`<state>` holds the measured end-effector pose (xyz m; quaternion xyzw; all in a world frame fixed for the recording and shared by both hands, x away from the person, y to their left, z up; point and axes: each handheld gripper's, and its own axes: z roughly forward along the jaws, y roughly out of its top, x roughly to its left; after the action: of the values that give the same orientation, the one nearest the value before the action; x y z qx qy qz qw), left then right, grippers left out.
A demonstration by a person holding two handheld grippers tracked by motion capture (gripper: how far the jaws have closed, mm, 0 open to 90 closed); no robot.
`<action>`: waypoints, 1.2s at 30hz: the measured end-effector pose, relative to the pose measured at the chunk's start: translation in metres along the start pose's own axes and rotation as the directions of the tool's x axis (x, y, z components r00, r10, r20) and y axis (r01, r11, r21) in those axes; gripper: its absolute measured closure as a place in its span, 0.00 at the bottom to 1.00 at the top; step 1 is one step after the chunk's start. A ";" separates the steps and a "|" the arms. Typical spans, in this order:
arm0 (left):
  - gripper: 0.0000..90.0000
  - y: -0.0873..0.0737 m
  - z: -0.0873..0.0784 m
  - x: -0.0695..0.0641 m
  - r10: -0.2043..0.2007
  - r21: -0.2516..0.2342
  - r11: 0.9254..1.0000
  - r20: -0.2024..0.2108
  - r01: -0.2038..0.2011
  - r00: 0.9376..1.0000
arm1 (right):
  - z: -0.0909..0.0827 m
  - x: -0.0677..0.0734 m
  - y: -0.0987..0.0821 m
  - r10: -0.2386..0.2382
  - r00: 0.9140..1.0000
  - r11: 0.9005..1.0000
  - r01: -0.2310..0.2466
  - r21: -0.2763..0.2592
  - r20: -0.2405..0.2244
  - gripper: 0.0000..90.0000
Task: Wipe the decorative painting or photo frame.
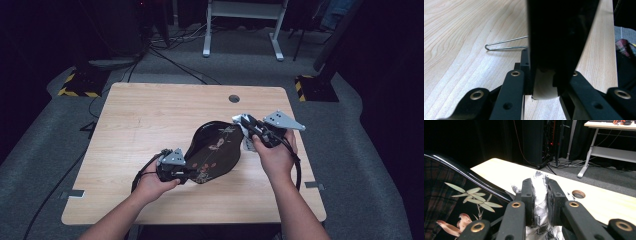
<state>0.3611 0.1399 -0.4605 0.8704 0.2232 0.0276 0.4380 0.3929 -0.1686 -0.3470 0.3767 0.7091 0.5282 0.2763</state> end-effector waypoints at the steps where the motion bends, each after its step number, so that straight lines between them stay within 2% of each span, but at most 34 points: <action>1: 0.88 0.000 0.000 0.000 0.000 0.000 1.000 0.000 0.000 1.000 | 0.000 0.000 0.000 0.000 1.000 1.000 0.000 0.000 0.000 0.88; 9: 0.88 0.000 0.000 0.000 0.002 0.000 1.000 0.002 -0.002 1.000 | -0.005 -0.005 -0.005 -0.005 1.000 1.000 0.005 0.024 0.017 0.88; 15: 0.88 0.000 0.001 -0.001 0.003 -0.001 1.000 0.008 -0.003 1.000 | -0.013 -0.004 -0.008 -0.043 0.999 0.998 0.042 0.037 0.028 0.88; 19: 0.88 0.001 0.001 -0.002 0.009 0.004 1.000 0.003 -0.009 1.000 | -0.016 -0.004 -0.009 -0.050 0.998 0.998 0.048 0.040 0.029 0.88; 36: 0.89 0.002 0.002 -0.002 0.023 0.001 1.000 0.015 -0.024 1.000 | -0.014 -0.007 -0.015 -0.062 0.996 0.997 0.059 0.054 0.058 0.88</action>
<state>0.3602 0.1362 -0.4603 0.8735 0.2097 0.0262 0.4386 0.3816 -0.1843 -0.3574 0.3778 0.7252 0.4894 0.3031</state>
